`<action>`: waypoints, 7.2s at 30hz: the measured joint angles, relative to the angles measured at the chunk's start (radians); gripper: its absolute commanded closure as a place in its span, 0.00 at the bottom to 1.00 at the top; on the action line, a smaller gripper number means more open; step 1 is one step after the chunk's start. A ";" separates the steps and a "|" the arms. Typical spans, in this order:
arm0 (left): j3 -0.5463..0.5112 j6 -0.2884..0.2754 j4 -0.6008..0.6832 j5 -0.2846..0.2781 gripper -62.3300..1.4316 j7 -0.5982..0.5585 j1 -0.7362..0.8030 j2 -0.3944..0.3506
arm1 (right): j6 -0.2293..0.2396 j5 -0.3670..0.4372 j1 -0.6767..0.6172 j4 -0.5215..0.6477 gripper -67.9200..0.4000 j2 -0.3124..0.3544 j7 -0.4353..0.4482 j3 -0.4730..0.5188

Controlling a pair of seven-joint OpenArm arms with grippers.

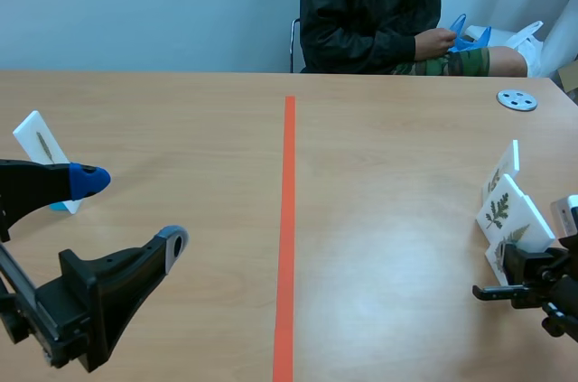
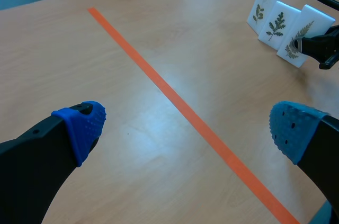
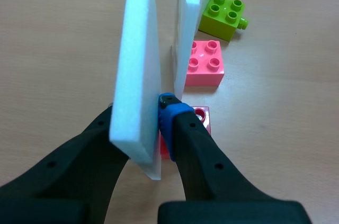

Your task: Sort the leaf by its shape. The table is split by an orange tape line. A compound leaf with several leaflets goes to the left side, a simple leaf with one blade goes to the right side. Return to the home posture when a red brick is placed on the table.

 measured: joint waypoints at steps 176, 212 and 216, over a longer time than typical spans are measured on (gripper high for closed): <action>0.000 0.016 0.000 0.000 0.00 0.000 0.000 0.000 | 0.110 0.080 0.061 0.366 0.02 0.158 -0.233 -0.470; 0.000 0.016 0.000 0.000 0.00 -0.001 0.000 0.000 | 0.086 -0.239 0.239 -0.021 0.60 -0.039 0.042 -0.674; 0.000 0.016 0.000 0.000 0.00 -0.001 0.000 0.000 | 0.086 -0.239 0.239 -0.021 0.69 -0.039 0.042 -0.674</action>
